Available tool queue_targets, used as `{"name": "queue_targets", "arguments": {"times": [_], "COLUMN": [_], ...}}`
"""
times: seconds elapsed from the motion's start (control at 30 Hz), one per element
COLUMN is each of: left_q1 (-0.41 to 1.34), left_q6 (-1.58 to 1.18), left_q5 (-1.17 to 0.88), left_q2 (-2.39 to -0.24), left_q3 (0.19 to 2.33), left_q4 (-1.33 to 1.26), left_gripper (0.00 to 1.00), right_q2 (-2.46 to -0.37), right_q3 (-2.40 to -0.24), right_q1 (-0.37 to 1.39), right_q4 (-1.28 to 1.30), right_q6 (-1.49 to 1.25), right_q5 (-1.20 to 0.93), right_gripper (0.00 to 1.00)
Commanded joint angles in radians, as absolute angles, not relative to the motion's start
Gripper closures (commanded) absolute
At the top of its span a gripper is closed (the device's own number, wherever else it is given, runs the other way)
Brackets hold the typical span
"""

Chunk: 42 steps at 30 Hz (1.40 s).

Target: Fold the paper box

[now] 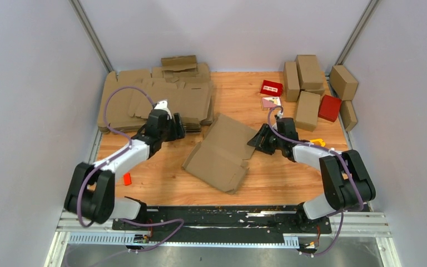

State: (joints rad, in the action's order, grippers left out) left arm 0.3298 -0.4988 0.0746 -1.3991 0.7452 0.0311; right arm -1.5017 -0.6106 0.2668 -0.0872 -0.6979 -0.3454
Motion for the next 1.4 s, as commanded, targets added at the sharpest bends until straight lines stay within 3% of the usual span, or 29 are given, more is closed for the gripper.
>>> {"name": "queue_targets", "arguments": {"times": [0.0,0.1,0.27,0.53,0.83,0.93,0.97,1.1,1.37], "left_q1": [0.360,0.369,0.415,0.461,0.490,0.499,0.502,0.512,0.517], "left_q6": [-0.470,-0.491,-0.542,-0.480,-0.432,-0.424,-0.422,-0.417,-0.424], "left_q5": [0.067,0.037,-0.059,-0.145,-0.137,-0.152,-0.148,-0.134,-0.208], "left_q2": [-1.187,-1.116,-1.106,-1.192,-1.205,-1.212,-1.216,-1.224,-1.201], "left_q3": [0.696,0.663,0.603,0.613,0.604,0.596,0.594,0.592,0.588], "left_q4": [-0.091,-0.078,-0.052,-0.005,-0.014,-0.035,-0.039,-0.044,-0.100], "left_gripper": [0.25,0.24,0.32,0.33,0.33,0.33,0.33,0.33,0.31], "right_q2": [-1.494,-1.494,-1.500,-1.542,-1.613,-1.628,-1.623,-1.574,-1.354], "right_q3": [-0.672,-0.675,-0.677,-0.687,-0.742,-0.755,-0.755,-0.774,-0.778], "right_q1": [0.266,0.265,0.265,0.265,0.271,0.273,0.273,0.277,0.381], "right_q4": [-0.115,-0.131,-0.180,-0.087,-0.005,0.010,0.023,0.079,0.133], "right_q6": [-0.644,-0.641,-0.654,-0.661,-0.655,-0.646,-0.639,-0.583,-0.365], "right_q5": [-0.371,-0.385,-0.409,-0.342,-0.305,-0.295,-0.287,-0.223,-0.088], "right_gripper": [0.53,0.57,0.59,0.47,0.47,0.53,0.60,0.99,0.99]}}
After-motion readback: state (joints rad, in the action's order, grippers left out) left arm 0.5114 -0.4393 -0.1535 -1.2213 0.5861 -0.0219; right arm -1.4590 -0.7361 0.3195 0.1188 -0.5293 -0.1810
